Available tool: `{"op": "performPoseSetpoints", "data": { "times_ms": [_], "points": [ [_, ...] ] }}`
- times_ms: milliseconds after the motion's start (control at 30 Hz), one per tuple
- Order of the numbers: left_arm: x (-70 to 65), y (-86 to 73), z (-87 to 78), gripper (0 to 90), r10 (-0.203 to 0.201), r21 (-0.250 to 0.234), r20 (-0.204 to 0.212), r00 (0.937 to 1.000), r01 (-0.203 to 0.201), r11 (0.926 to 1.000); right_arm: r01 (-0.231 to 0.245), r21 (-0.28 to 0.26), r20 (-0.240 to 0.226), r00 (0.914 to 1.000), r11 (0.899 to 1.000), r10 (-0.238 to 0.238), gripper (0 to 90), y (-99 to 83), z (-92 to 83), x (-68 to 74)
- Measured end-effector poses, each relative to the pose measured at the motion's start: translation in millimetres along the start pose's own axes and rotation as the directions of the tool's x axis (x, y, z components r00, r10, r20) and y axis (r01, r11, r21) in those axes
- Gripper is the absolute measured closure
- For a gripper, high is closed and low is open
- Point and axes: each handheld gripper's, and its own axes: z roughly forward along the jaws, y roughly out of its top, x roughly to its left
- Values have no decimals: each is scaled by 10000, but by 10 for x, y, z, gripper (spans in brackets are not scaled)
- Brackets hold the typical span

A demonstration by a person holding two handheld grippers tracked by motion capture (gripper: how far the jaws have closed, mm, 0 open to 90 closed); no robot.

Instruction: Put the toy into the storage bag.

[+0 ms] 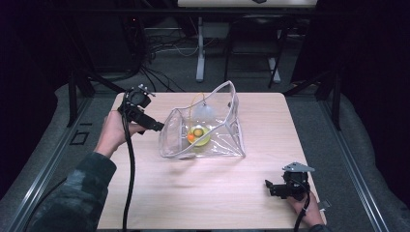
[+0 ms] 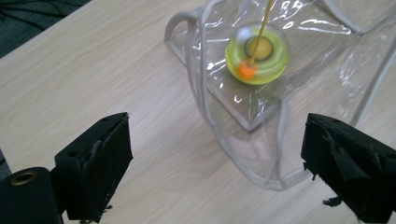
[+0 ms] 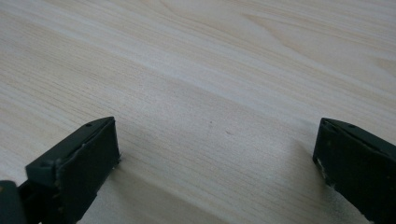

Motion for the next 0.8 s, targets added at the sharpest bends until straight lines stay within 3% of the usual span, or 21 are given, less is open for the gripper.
{"op": "performPoseSetpoints", "data": {
  "times_ms": [333, 667, 800],
  "points": [
    [110, -355, 155, 2, -457, 291, -264, 9986, 465, 9985, 77, 46, 19, 10000, 10000, -77, 0, -1, -1, -5],
    [214, -705, 406, 1, -1048, 381, -106, 9944, 1051, 9937, -66, -60, -21, 10000, 10000, 66, 0, 1, 1, 4],
    [238, -856, 513, 1, -1087, 569, -123, 9940, 1093, 9924, -60, -45, -18, 10000, 10000, 59, 0, 1, 1, 3]
  ]
}}
